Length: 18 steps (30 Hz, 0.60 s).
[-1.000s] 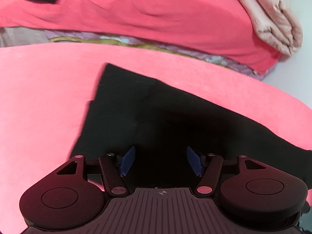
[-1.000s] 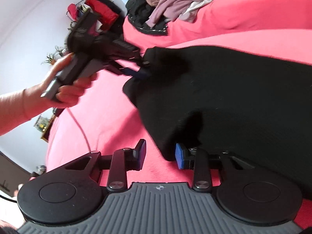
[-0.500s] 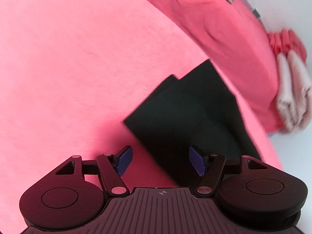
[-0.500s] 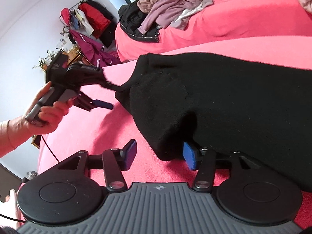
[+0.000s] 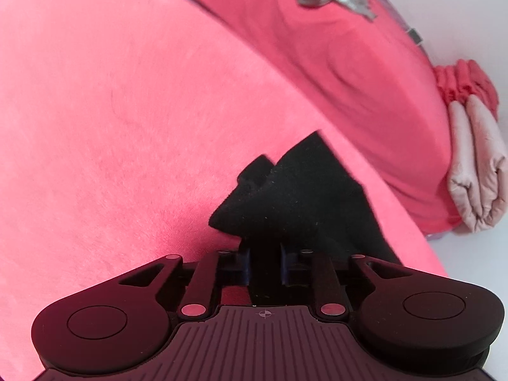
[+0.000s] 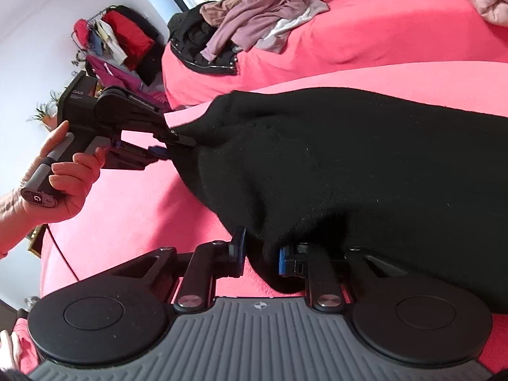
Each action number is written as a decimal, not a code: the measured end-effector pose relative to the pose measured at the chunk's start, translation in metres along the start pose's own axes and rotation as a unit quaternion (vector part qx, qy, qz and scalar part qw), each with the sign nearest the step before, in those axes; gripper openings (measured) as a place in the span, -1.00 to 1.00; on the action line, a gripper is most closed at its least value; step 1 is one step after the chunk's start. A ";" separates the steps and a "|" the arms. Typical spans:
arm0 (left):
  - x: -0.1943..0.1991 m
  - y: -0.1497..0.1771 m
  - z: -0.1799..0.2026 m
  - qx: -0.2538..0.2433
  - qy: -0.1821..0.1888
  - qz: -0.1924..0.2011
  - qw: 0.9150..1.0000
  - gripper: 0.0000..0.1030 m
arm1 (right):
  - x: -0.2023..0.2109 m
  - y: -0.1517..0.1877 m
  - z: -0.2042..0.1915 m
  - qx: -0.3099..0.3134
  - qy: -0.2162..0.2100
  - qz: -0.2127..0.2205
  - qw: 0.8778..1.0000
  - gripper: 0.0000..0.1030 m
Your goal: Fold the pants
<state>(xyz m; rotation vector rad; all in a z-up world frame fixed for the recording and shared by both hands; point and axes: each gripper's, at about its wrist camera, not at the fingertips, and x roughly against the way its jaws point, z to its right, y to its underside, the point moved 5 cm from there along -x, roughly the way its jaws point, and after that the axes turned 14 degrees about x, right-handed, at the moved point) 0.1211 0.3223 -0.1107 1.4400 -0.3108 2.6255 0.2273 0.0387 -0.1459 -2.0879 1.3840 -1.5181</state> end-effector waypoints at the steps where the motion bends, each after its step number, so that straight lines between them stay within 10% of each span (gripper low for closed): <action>1: 0.008 0.002 0.002 -0.007 0.006 0.004 1.000 0.53 | 0.007 -0.004 -0.001 -0.004 -0.006 0.005 1.000 -0.62; 6: 0.051 0.004 -0.008 0.008 0.060 0.002 0.998 0.53 | 0.049 -0.012 -0.016 0.003 -0.090 0.017 0.996 -0.67; 12: 0.063 0.040 -0.074 0.015 0.016 -0.002 1.000 0.48 | 0.036 0.046 -0.010 -0.062 -0.066 -0.066 0.994 -0.51; 18: 0.062 0.046 -0.149 0.104 -0.017 0.002 0.994 0.17 | 0.052 0.063 -0.015 -0.096 -0.074 -0.061 0.991 0.17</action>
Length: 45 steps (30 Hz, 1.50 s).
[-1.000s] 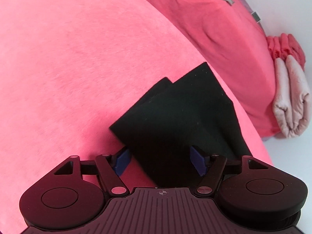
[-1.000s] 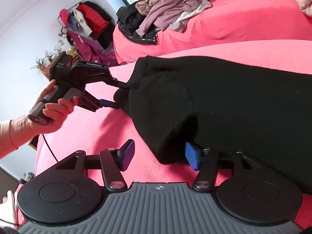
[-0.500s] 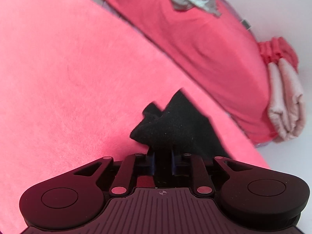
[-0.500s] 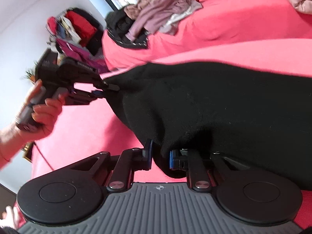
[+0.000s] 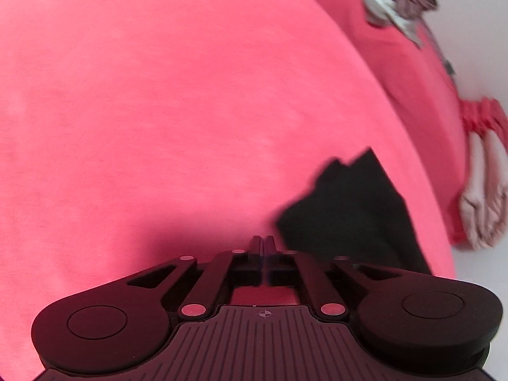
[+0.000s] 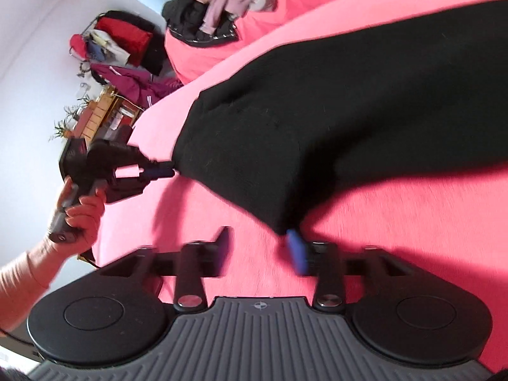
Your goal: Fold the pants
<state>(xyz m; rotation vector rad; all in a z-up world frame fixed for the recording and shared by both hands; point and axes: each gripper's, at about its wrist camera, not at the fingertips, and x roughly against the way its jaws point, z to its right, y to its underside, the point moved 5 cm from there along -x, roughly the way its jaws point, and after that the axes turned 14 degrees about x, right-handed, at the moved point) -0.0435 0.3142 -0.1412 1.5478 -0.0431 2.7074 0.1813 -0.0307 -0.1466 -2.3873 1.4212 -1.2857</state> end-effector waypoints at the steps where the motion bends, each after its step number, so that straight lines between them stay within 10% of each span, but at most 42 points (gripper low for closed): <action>1: 0.005 -0.004 -0.003 0.005 0.000 0.005 1.000 0.17 | 0.006 0.000 -0.001 0.009 0.010 -0.005 1.000 0.19; 10: 0.040 0.005 0.080 -0.099 0.043 0.024 0.994 1.00 | 0.064 -0.051 -0.024 0.126 0.179 0.108 0.970 0.33; 14: 0.002 0.053 0.147 -0.177 0.070 -0.017 0.982 1.00 | 0.039 -0.071 -0.017 0.152 0.280 0.098 0.943 0.33; 19: -0.079 0.087 0.193 -0.240 0.028 -0.067 0.968 1.00 | 0.038 -0.059 0.024 0.153 0.307 0.056 0.938 0.31; 28: -0.106 0.061 0.195 -0.159 0.049 -0.111 0.980 0.96 | 0.192 0.003 0.142 0.026 0.443 0.099 0.891 0.34; 34: -0.105 0.072 0.201 -0.156 0.039 -0.088 0.983 1.00 | 0.139 -0.012 0.100 0.119 0.385 0.115 0.908 0.36; 38: -0.098 0.079 0.208 -0.193 0.008 -0.072 0.978 1.00 | 0.100 -0.017 0.114 0.173 0.401 0.068 0.897 0.38; 41: -0.094 0.092 0.220 -0.258 -0.023 -0.051 0.964 1.00 | 0.137 -0.025 0.152 0.099 0.406 0.111 0.902 0.48; 43: -0.092 0.100 0.224 -0.295 -0.038 -0.042 0.954 1.00 | 0.174 -0.018 0.178 0.049 0.445 0.128 0.885 0.27; 45: -0.094 0.105 0.223 -0.315 -0.050 -0.039 0.947 1.00 | 0.208 -0.006 0.194 0.001 0.415 0.151 0.897 -0.08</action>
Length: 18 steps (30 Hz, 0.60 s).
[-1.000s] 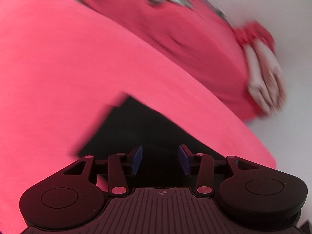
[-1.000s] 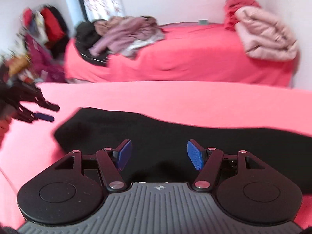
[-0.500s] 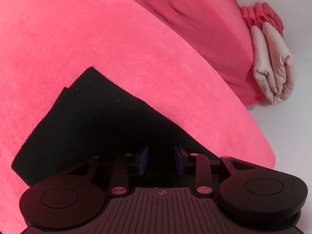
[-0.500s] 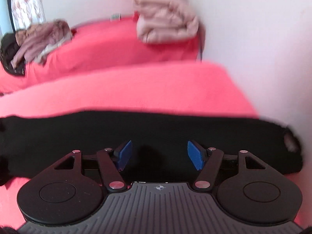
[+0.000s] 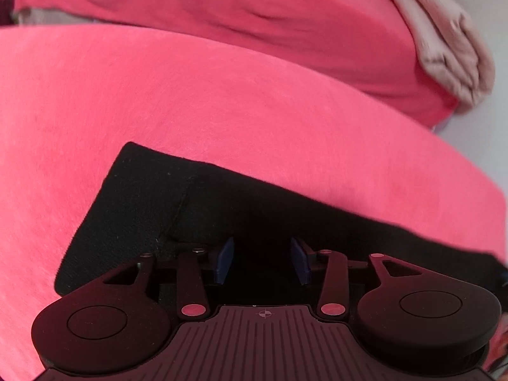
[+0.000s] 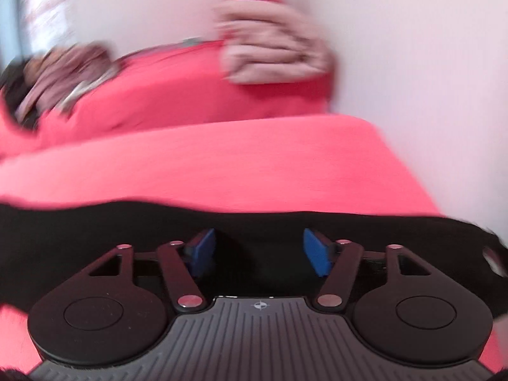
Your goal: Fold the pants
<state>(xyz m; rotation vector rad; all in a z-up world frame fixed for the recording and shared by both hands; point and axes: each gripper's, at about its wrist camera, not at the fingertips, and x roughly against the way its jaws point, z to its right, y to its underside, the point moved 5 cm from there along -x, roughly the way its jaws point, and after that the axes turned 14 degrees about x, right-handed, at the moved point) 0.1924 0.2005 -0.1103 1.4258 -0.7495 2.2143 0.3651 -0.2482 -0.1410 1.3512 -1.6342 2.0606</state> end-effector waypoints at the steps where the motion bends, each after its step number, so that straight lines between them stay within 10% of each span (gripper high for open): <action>1: -0.002 0.001 0.002 -0.005 -0.004 0.001 1.000 1.00 | 0.005 0.000 0.009 -0.006 0.004 0.000 1.000 -0.15; 4: -0.001 0.001 0.002 -0.004 -0.010 0.005 1.000 1.00 | 0.038 0.007 0.043 -0.055 0.136 0.022 0.989 0.64; 7: 0.004 0.006 0.014 -0.017 -0.005 0.005 1.000 1.00 | 0.077 0.038 0.079 -0.225 0.119 0.072 0.965 0.69; 11: 0.015 0.019 0.038 -0.057 0.014 0.014 0.998 1.00 | 0.093 0.080 0.103 -0.283 0.205 0.043 0.936 0.75; 18: 0.022 0.051 0.085 -0.127 0.064 0.006 0.990 1.00 | 0.078 0.105 0.132 -0.366 0.158 0.045 0.916 0.79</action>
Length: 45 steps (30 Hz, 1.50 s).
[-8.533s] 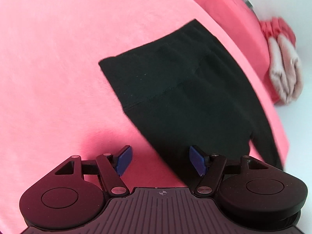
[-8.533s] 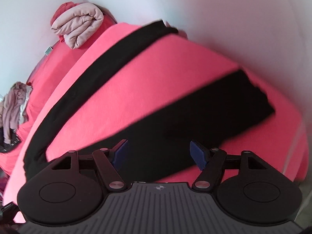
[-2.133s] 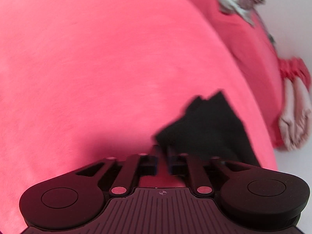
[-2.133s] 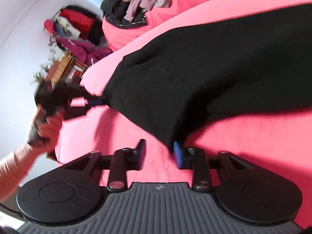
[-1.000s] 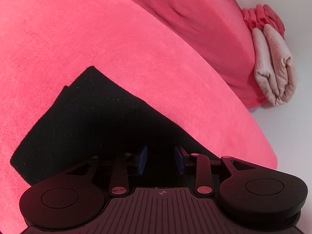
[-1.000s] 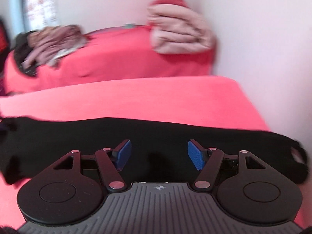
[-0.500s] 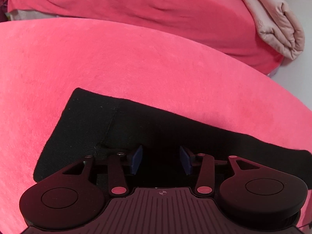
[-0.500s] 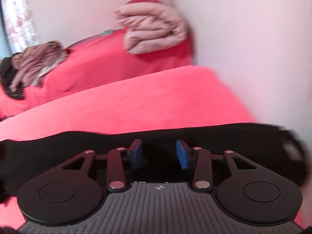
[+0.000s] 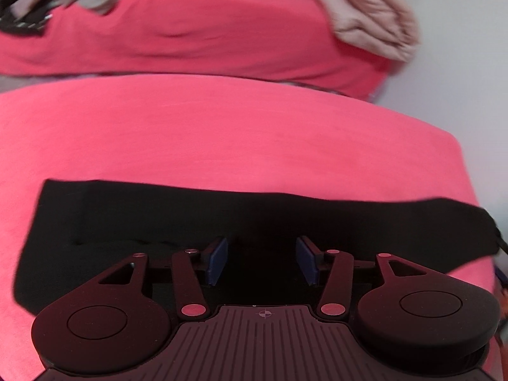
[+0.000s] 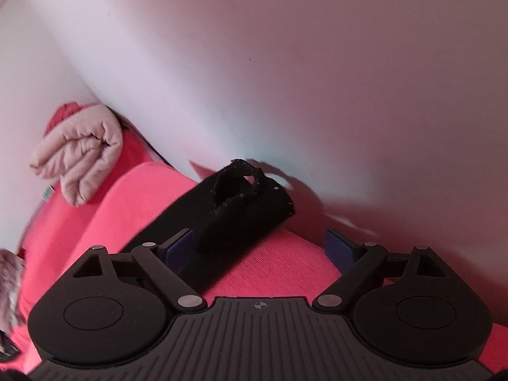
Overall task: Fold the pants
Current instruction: 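Grasp the trouser end with the right gripper and lift it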
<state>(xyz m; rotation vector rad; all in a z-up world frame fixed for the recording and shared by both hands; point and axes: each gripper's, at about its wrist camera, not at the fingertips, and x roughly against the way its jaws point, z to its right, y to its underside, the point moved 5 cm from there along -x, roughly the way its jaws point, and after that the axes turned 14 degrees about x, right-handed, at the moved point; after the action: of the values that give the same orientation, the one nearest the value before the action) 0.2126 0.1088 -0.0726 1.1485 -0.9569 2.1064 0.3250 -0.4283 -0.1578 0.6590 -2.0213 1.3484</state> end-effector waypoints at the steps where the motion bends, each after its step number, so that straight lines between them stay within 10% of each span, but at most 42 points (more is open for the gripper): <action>1: 0.000 0.002 0.007 -0.010 0.006 0.000 1.000 1.00 | -0.005 -0.002 -0.001 0.002 -0.004 0.000 1.000 0.80; 6: -0.003 0.013 0.031 -0.054 0.021 -0.003 0.998 1.00 | -0.028 -0.015 -0.017 0.022 -0.019 -0.009 1.000 0.74; 13: -0.022 0.024 0.026 -0.070 -0.001 -0.030 0.997 1.00 | -0.029 -0.029 -0.039 0.085 0.003 0.021 0.996 -0.65; 29: -0.042 0.040 0.025 -0.068 0.042 -0.062 0.995 1.00 | 0.071 -0.052 -0.107 0.130 -0.119 0.087 0.980 -0.70; 45: -0.008 0.056 0.010 -0.102 0.060 -0.024 0.993 1.00 | 0.118 0.084 -0.316 0.262 -0.346 -0.037 0.900 -0.73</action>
<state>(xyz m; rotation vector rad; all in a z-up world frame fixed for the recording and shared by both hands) 0.1796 0.0663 -0.0937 0.9226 -1.0498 1.9638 0.2537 -0.1118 -0.0335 1.6368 -2.0920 1.8038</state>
